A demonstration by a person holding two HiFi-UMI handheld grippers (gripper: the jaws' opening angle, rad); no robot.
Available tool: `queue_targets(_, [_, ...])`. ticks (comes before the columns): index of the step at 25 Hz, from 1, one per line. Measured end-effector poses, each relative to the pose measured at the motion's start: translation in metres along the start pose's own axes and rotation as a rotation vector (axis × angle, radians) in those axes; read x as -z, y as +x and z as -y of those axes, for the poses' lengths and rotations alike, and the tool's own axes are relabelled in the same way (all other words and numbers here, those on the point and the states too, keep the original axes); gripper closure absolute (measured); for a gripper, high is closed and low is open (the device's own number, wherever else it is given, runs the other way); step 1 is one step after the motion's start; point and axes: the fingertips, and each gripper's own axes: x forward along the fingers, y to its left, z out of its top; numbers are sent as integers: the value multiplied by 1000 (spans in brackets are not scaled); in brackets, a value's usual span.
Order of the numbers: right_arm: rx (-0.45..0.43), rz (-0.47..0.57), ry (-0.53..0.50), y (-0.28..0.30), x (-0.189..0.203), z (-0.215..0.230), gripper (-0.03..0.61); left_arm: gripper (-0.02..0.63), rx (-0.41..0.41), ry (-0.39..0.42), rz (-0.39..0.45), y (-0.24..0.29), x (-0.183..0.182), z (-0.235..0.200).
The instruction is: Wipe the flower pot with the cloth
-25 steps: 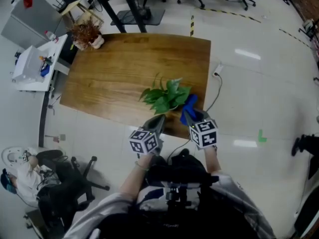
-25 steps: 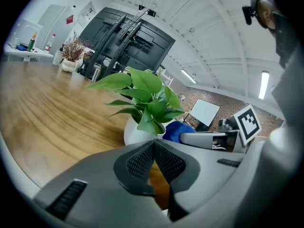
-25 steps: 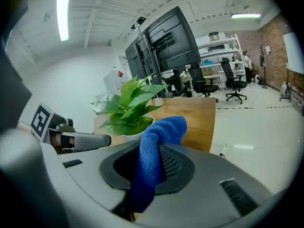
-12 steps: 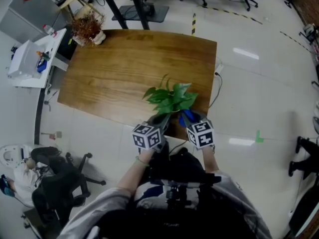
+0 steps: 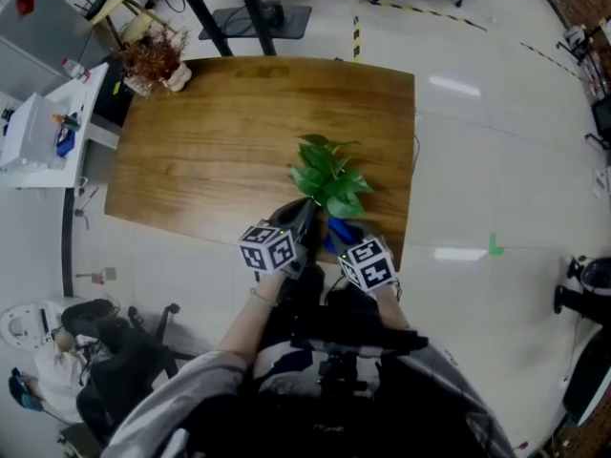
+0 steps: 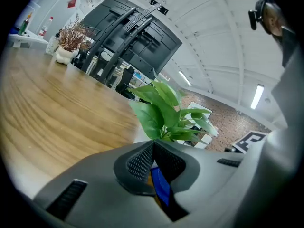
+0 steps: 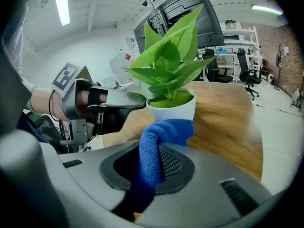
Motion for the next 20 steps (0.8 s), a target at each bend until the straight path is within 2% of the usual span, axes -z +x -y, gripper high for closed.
queue_targets(5, [35,3,20,4,-1,-1,508,607,35,-1,-11,6,-16,-16])
queue_targets(10, [172,37,74,-26,-5,35,508,607,75,13,-44,4,-21,-22])
queue_targets(14, [256,91,-18,-38,-38,59,508,607,121,20,-91,3,-9,-14])
queue_targets(17, [247,106,-73,-31,-55,62,508,607,156,30,-125,7,2,-7])
queue_targets(20, [243,90,-64,-21,-55,58,508,607,159,27,-122,10,0,-10])
